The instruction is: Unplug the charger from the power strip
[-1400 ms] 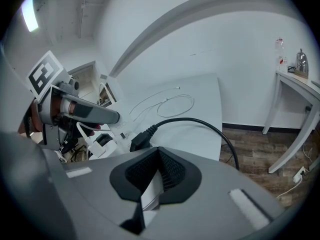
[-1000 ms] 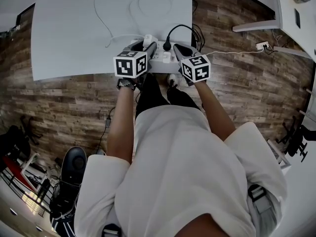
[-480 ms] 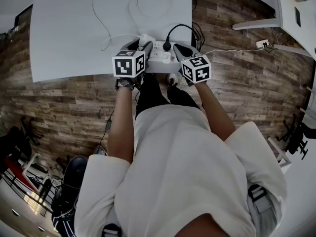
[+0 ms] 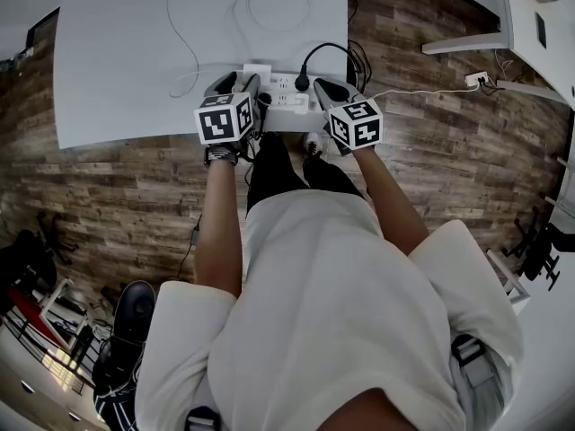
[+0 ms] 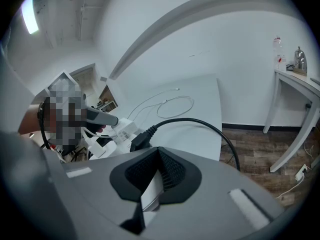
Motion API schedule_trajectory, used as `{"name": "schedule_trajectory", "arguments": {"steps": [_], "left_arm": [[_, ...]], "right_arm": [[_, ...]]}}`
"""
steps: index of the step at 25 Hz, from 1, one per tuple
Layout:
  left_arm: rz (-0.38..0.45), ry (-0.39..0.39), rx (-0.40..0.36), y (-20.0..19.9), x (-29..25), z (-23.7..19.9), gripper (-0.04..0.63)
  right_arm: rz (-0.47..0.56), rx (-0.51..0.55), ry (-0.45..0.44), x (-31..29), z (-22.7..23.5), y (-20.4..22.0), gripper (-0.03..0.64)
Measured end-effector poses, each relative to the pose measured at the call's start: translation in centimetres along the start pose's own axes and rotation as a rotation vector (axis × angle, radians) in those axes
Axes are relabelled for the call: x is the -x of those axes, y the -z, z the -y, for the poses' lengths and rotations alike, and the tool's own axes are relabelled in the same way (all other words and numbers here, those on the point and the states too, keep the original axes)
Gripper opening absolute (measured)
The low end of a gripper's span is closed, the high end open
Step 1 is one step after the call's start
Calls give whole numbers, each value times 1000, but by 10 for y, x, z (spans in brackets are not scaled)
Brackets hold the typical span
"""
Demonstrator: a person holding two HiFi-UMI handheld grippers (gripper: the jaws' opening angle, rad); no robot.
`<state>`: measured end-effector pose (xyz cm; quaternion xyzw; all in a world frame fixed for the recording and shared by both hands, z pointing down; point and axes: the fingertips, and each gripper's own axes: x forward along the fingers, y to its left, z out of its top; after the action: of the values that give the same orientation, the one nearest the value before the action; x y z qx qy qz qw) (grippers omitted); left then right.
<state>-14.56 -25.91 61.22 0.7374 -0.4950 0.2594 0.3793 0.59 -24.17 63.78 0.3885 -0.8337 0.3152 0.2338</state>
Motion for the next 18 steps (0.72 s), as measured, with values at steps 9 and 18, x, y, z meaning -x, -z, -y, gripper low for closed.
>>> {"name": "schedule_trajectory", "arguments": {"steps": [9, 18], "left_arm": [[29, -45, -20, -2, 15, -3, 215], [151, -144, -82, -19, 46, 7, 208]], "right_arm": [[5, 39, 20, 4, 2, -3, 2], [155, 85, 19, 52, 0, -50, 2]]}}
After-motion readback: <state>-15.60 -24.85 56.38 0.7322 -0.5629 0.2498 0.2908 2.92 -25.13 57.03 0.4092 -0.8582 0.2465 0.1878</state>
